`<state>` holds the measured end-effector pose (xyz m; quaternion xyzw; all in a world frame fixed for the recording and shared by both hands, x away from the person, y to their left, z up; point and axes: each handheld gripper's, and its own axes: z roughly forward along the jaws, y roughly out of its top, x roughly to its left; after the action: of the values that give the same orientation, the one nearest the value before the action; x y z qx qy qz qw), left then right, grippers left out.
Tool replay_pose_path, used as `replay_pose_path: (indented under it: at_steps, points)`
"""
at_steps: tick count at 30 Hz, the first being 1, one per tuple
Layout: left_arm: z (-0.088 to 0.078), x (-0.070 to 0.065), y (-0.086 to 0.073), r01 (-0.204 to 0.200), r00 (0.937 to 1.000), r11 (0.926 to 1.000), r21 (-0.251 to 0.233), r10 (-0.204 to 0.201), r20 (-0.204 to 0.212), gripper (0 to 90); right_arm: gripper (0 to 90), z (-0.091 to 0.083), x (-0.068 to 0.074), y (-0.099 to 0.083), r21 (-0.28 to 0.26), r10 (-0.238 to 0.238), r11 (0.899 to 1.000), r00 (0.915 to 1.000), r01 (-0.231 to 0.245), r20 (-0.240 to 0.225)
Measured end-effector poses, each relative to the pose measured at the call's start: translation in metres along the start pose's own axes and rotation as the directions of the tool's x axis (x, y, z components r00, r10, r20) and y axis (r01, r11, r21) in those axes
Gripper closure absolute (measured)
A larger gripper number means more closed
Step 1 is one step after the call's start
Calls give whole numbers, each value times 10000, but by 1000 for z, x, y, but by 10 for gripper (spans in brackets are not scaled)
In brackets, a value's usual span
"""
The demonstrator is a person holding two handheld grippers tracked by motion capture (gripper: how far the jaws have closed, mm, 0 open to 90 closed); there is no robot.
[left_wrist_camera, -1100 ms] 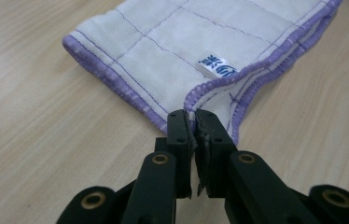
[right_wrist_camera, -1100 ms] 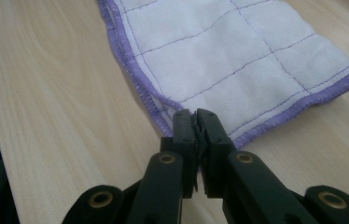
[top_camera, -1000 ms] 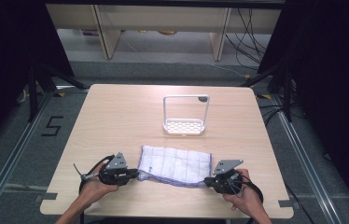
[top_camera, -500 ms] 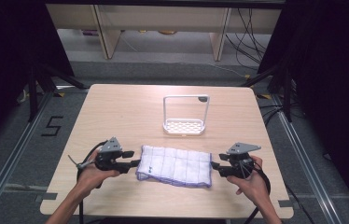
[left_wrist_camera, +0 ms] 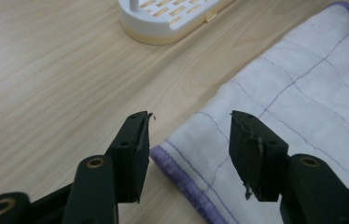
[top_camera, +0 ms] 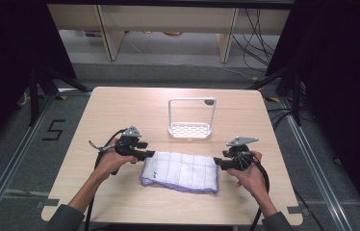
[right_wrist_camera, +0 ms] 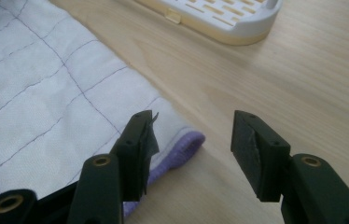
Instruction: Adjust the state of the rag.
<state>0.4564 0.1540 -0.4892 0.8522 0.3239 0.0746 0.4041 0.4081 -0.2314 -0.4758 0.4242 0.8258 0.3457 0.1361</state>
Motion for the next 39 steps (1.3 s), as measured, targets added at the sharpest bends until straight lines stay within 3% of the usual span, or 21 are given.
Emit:
replay_pose_path:
  at_steps: [1,2,4,5,7,9,10,13,17,20,22,23,29,31,32,34,36,37,38,39]
  points:
    - [5,1,1,75,10000,9999,113,-75,5,477,483,4,2,0,-213,205,9996,9998,-206,-44]
    - [6,3,1,-101,9999,9995,305,100,33,470,476,5,0,3,207,-86,9997,9999,89,-146]
    - [12,2,0,155,9996,9994,299,-162,214,468,476,12,1,4,155,-95,9998,9999,97,-135]
    - [14,2,-1,101,9996,9992,379,-110,245,470,477,13,0,5,441,-171,9989,9997,178,-154]
    - [15,2,-2,-354,9992,9964,770,337,232,478,480,18,2,6,487,-196,9986,9996,206,-218]
    - [15,0,-3,-571,9983,9944,890,563,118,520,491,21,4,7,859,-115,9962,9997,132,-207]
    - [15,0,-4,-728,9973,9927,962,721,103,556,504,24,3,7,916,-305,9953,9994,317,-140]
    - [14,-2,-8,-935,9956,9902,1033,926,138,684,630,29,4,7,1065,-405,9934,9988,430,-259]
    - [10,-7,-14,-929,9957,9915,910,925,83,775,775,31,2,7,1081,-312,9934,9978,373,-579]
    - [5,-13,-18,-1079,9941,9894,973,1082,22,818,821,33,1,8,1075,-444,9928,9962,523,-748]
    - [2,-19,-23,-1144,9933,9888,954,1154,-44,823,825,36,1,11,1094,-558,9919,9954,641,-780]
    - [-1,-22,-26,-1351,9908,9852,1056,1356,19,824,826,38,1,12,1049,-788,9907,9941,864,-740]
    - [-16,-50,-45,-1708,9853,9797,1048,1706,109,824,824,52,4,25,1032,-1041,9885,9923,1108,-677]
    - [-20,-61,-52,-1618,9867,9831,855,1601,268,824,824,56,6,30,1048,-1170,9868,9909,1236,-672]
    - [-21,-65,-56,-1613,9864,9840,752,1583,435,825,824,58,9,32,1236,-964,9868,9928,1046,-708]
    - [-24,-75,-61,-1574,9866,9855,631,1541,541,825,825,64,9,37,1003,-1348,9849,9885,1412,-683]
    - [-26,-84,-66,-1523,9863,9868,546,1481,731,825,828,67,11,43,1222,-1307,9826,9882,1398,-796]
    - [-28,-87,-66,-1682,9837,9840,590,1637,751,825,829,70,11,46,1223,-1634,9772,9825,1736,-891]
    - [-29,-90,-67,-1942,9790,9788,654,1892,761,826,830,71,13,48,1346,-1578,9763,9832,1693,-922]
    - [-28,-96,-69,-1823,9808,9815,588,1773,815,826,832,74,14,51,1332,-1666,9750,9819,1777,-906]
